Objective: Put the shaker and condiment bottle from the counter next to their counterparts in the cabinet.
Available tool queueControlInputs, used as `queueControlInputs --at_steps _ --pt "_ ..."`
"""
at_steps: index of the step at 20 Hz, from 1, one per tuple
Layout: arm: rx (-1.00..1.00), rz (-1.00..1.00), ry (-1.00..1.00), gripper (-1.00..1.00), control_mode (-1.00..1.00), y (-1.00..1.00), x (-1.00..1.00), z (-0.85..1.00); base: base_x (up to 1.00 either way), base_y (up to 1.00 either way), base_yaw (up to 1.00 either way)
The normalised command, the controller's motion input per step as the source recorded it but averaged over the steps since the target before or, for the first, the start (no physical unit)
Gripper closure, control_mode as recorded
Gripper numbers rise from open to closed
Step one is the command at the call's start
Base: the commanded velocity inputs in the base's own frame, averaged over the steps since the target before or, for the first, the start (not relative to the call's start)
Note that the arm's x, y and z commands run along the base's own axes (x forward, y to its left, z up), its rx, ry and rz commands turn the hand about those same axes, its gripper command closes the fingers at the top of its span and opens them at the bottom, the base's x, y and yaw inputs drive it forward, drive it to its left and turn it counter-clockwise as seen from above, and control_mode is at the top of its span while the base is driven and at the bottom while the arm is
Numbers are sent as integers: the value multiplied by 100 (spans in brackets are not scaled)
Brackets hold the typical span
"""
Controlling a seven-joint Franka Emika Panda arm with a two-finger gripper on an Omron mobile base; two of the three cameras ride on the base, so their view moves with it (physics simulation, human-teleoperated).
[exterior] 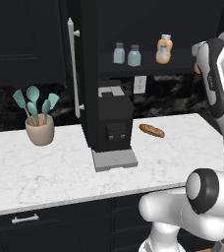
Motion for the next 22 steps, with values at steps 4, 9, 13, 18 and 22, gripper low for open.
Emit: queueControlInputs --at_steps 4,9,13,18,22 --pt "-7 1 -6 100 -100 13 0 9 0 0 0" --pt "-5 1 0 100 -100 21 1 0 0 0 0" --pt "-1 1 0 100 -100 16 15 0 0 0 0" --pt "0 0 0 100 -100 0 37 0 0 0 0" --pt "0 0 0 100 -100 0 41 0 0 0 0"
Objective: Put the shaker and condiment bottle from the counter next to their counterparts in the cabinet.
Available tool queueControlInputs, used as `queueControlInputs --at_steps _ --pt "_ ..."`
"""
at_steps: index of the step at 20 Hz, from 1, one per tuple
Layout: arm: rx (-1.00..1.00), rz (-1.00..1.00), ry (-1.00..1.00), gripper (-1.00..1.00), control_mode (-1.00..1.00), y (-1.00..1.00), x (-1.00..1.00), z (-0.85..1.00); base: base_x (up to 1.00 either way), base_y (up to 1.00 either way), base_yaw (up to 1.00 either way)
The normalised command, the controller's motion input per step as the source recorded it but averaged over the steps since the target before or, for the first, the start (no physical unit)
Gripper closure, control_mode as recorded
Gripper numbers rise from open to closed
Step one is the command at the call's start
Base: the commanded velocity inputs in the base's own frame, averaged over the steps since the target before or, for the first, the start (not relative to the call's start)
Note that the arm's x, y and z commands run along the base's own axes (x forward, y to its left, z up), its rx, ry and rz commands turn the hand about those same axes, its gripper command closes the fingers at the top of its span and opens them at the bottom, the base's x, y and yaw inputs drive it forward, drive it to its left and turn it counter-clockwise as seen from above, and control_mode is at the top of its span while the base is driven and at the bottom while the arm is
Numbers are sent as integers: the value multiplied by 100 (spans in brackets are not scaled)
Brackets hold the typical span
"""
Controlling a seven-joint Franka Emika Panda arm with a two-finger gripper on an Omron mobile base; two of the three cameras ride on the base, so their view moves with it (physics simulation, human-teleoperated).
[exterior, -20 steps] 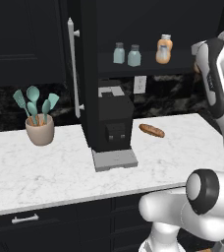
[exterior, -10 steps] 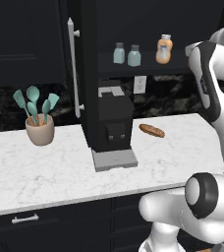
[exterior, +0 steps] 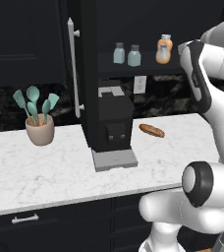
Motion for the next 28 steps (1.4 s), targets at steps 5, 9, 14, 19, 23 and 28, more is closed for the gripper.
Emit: queueControlInputs --at_steps 5,9,14,19,23,28 --pt "0 1 0 100 -100 0 31 1 0 0 0" --pt "0 1 0 100 -100 0 24 0 0 0 0" --pt "0 2 0 100 -100 0 20 0 0 0 0" --pt "0 3 0 100 -100 0 16 0 0 0 0" --pt "0 3 0 100 -100 -1 13 0 0 0 0" --pt "0 2 0 100 -100 0 3 0 0 0 0"
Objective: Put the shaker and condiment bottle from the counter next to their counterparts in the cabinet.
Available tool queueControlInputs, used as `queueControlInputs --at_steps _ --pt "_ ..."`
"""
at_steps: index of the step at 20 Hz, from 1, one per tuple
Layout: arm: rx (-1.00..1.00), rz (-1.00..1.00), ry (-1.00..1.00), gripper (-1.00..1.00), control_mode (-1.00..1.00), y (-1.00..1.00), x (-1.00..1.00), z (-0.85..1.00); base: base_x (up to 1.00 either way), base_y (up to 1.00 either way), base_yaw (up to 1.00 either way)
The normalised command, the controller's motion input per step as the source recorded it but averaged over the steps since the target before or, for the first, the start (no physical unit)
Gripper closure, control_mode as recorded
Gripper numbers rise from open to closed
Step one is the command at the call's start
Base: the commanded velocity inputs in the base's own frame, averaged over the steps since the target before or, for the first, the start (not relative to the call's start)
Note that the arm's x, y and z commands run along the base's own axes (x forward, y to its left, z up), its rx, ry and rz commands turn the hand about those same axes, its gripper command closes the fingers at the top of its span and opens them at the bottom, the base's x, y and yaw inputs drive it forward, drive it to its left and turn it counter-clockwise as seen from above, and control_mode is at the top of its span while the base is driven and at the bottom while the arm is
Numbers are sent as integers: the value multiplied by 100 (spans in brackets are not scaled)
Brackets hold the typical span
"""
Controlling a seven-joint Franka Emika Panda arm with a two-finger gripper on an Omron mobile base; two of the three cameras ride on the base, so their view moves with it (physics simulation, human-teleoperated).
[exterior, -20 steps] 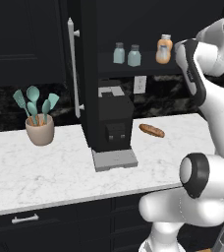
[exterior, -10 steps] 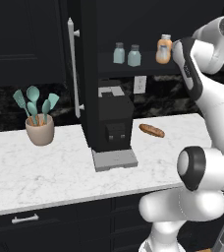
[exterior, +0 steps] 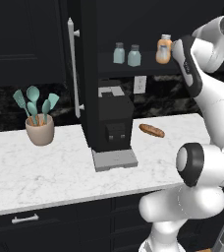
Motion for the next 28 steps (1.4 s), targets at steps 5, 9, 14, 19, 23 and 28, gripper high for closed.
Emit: queueControlInputs --at_steps 5,9,14,19,23,28 --pt "0 3 0 100 -100 0 1 -7 0 0 0" --pt "0 2 0 100 -100 0 10 -27 0 0 0" --pt "0 2 0 100 -100 0 15 -41 0 0 0" --pt "0 3 0 100 -100 0 14 -43 0 0 0" --pt "-2 4 0 -100 -100 2 13 -54 0 0 0" --pt "-2 2 0 -100 -100 0 37 -48 0 0 0"
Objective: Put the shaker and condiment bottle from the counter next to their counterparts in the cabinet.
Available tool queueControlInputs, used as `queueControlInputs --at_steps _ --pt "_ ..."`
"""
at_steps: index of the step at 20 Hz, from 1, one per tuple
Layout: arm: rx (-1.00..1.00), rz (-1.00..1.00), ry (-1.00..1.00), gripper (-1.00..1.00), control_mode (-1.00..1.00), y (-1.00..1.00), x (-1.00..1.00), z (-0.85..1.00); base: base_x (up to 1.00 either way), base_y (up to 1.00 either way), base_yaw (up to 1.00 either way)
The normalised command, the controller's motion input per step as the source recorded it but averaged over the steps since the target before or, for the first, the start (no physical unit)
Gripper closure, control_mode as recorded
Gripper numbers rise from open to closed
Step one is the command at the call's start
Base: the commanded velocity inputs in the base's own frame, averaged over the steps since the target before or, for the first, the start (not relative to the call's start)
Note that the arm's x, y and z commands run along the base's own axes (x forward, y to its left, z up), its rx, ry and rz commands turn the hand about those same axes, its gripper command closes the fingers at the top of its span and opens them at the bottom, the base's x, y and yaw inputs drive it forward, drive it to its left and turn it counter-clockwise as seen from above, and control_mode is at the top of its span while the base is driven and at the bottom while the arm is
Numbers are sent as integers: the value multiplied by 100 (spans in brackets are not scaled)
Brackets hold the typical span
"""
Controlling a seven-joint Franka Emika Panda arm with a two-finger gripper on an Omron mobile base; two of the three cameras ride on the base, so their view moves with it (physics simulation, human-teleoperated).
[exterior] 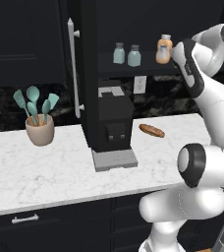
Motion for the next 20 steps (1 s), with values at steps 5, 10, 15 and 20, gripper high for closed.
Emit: queueControlInputs --at_steps 5,10,15,20 --pt "0 3 -2 -100 -100 -11 57 -35 0 0 0" --pt "0 4 -2 -100 -100 -21 27 -26 0 0 0" --pt "0 5 0 -100 -100 -23 0 -16 0 0 0" --pt "0 6 0 -100 -100 -19 0 -19 0 0 0"
